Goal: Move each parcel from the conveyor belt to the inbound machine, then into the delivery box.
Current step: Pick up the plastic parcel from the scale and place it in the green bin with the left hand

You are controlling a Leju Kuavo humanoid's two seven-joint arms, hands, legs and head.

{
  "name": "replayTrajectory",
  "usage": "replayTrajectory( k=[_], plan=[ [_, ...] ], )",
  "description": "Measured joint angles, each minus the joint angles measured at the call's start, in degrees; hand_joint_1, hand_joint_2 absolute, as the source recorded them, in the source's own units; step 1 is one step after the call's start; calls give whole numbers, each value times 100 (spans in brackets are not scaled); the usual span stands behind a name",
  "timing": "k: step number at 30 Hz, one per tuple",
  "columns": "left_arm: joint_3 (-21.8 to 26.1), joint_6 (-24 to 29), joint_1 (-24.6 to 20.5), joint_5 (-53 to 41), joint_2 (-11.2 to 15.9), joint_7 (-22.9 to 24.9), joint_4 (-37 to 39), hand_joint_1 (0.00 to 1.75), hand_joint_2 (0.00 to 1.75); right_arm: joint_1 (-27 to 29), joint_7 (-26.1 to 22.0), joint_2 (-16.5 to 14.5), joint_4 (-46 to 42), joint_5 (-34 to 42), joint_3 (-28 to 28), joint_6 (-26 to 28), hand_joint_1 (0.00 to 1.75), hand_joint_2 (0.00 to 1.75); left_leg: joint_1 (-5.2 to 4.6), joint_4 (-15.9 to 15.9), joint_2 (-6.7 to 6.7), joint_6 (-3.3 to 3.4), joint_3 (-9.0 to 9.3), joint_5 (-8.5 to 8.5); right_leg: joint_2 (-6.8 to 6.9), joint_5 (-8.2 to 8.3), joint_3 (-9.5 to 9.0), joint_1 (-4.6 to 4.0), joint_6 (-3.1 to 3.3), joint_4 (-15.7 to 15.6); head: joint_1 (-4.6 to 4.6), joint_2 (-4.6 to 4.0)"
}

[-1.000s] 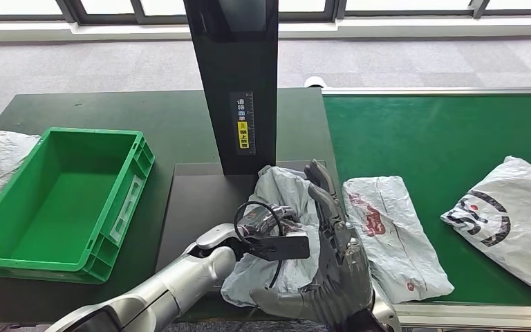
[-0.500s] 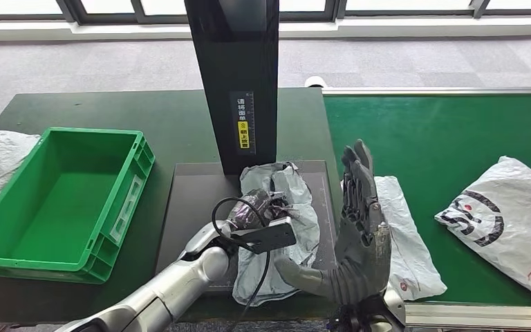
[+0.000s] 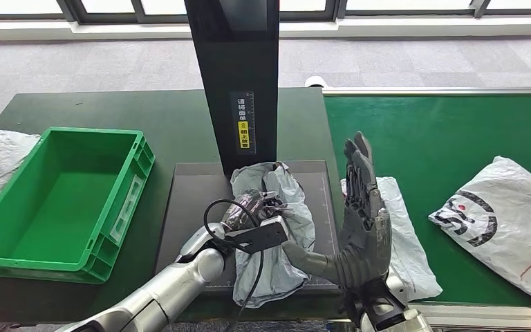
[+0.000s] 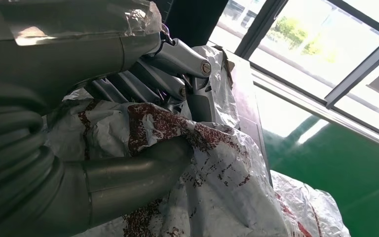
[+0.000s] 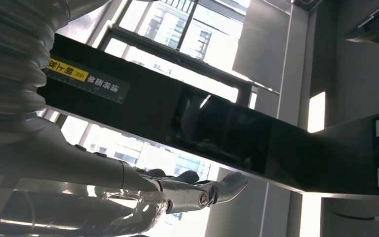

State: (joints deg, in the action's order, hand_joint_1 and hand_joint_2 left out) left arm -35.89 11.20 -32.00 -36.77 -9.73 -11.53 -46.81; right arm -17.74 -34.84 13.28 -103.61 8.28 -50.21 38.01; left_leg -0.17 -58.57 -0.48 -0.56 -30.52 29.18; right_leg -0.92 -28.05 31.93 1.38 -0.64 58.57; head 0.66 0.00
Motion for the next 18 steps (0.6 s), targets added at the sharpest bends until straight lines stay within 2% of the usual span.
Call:
replayTrajectory(
  k=[5, 9, 13, 18],
  plan=[
    [0, 139, 26, 85, 47, -51, -52, 175, 175, -59, -17, 66, 40, 78, -109, 99, 0, 175, 0, 0, 0, 0, -1, 0, 0, 0, 0, 0, 0, 0, 0, 0],
    [67, 609, 142, 166, 240, 7, -442, 175, 175, -37, -80, 143, 57, 112, -158, 176, 0, 175, 1, 0, 1, -1, -2, -1, -1, 0, 2, -1, 0, 1, 0, 0],
    [483, 1060, 193, -25, 590, 193, -1059, 175, 175, 51, -124, 216, 56, 75, -164, 199, 0, 175, 2, 1, 3, -3, -2, -2, -2, 0, 7, -3, 0, 2, 0, 0],
    [963, 1057, 205, -191, 813, 183, -1447, 175, 175, 91, -122, 260, 56, 53, -164, 203, 0, 175, 2, 2, 1, -7, -5, -8, -1, 1, 8, -2, 1, 3, 0, 0]
  ],
)
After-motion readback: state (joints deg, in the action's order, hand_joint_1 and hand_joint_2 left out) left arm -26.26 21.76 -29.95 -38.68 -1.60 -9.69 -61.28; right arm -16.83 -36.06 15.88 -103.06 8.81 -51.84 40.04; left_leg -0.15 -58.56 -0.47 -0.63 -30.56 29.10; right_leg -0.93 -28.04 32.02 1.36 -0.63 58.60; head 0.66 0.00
